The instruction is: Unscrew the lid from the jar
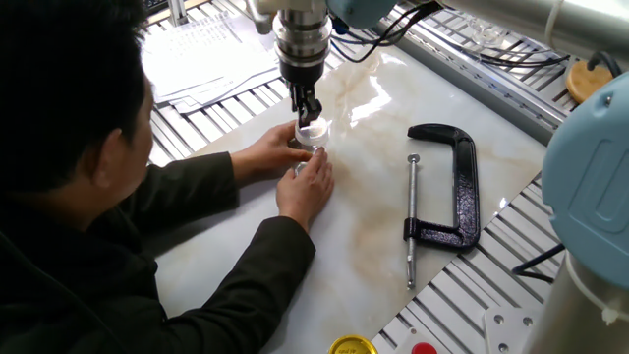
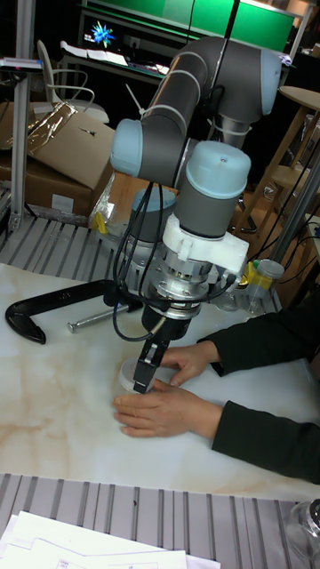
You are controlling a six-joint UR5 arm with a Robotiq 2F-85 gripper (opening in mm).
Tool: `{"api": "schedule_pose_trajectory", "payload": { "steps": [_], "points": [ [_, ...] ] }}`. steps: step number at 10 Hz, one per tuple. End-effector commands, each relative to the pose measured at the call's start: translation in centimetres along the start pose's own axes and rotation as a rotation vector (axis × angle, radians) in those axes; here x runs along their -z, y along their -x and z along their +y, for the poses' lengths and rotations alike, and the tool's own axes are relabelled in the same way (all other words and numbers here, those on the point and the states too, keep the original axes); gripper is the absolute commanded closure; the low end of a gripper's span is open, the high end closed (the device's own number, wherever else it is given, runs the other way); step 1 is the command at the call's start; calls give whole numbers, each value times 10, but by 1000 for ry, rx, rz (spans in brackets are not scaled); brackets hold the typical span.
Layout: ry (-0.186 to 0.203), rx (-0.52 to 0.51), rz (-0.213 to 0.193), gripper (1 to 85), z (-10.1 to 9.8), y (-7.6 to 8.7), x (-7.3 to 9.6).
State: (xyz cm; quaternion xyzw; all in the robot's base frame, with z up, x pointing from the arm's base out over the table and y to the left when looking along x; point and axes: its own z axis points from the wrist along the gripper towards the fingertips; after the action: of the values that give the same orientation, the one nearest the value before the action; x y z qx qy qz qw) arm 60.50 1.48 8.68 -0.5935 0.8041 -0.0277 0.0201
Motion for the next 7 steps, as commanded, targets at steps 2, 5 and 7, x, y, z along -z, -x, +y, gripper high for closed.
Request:
{"api": "schedule_pose_trajectory", "payload": {
  "steps": [2, 5, 7],
  "points": [
    [25, -156, -48, 130, 1, 9, 7],
    [45, -587, -83, 93, -3, 14, -8],
    [104, -740, -84, 93, 10, 23, -10]
  ]
}}
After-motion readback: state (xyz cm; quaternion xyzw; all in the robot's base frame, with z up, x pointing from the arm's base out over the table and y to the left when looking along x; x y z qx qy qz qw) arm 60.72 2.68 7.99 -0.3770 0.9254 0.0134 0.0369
